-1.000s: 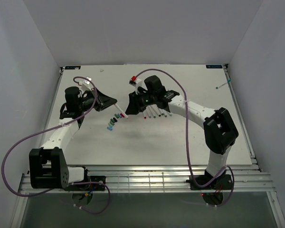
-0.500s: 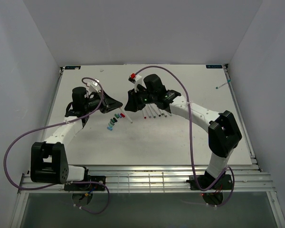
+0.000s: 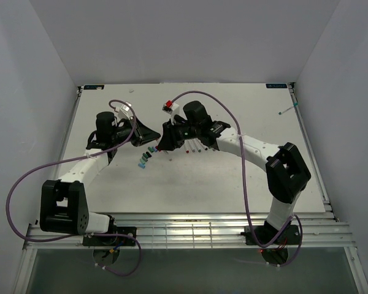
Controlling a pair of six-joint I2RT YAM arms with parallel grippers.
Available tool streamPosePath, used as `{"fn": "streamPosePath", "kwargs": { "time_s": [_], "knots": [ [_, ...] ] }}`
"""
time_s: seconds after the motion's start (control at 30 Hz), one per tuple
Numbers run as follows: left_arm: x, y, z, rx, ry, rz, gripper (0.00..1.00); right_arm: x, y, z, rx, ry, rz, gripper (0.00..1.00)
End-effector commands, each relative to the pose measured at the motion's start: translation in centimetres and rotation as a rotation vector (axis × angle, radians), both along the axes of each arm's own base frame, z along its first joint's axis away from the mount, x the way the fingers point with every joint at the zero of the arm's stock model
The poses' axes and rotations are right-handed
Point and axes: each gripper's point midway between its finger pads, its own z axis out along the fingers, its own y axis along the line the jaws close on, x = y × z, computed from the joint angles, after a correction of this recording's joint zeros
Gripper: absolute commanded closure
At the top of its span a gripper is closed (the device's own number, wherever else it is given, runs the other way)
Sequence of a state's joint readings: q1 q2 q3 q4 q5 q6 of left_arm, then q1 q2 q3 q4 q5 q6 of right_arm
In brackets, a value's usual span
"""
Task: Open the pen caps
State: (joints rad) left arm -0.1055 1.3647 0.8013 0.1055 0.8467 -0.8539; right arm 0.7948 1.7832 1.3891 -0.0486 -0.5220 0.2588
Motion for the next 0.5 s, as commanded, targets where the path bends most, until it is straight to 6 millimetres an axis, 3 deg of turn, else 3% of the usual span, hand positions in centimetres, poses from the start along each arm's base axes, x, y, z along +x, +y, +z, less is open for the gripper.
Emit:
{"fn": "streamPosePath", "kwargs": {
  "time_s": [0.0, 0.1, 0.13, 0.17, 0.3, 0.33, 0.4, 0.43, 0.47],
  "knots": [
    [0.6, -0.2, 1.8, -0.009, -0.054, 0.001, 1.00, -0.8, 1.3, 0.3, 0.054, 0.009, 0.042, 0.61],
    [0.8, -0.4, 2.4, -0.016, -0.064, 0.002, 1.00, -1.0, 1.7, -0.6, 0.043, 0.024, 0.043, 0.74],
    [0.9, -0.4, 2.7, -0.016, -0.069, 0.005, 1.00, -0.9, 1.8, -0.7, 0.042, 0.025, 0.039, 0.88],
    [1.0, -0.4, 2.7, -0.015, -0.068, 0.013, 1.00, -0.8, 1.9, -1.0, 0.033, 0.032, 0.034, 0.92],
    [2.3, 0.3, 3.0, -0.002, -0.069, 0.090, 1.00, -1.2, 1.8, -2.4, -0.031, 0.018, -0.019, 0.92],
    [2.7, 0.4, 3.3, -0.006, -0.073, 0.112, 1.00, -2.5, 1.3, -4.1, -0.086, 0.044, -0.019, 0.92],
    [3.8, 0.8, 3.7, 0.006, -0.107, 0.150, 1.00, -4.0, 0.3, -5.4, -0.141, 0.070, -0.038, 0.92],
    [5.3, 1.5, 3.9, 0.030, -0.129, 0.203, 1.00, -5.8, -0.7, -7.5, -0.187, 0.109, -0.026, 0.92],
    [6.1, 1.9, 4.0, 0.061, -0.165, 0.219, 1.00, -6.8, -1.2, -7.1, -0.173, 0.115, -0.025, 0.92]
  ]
}}
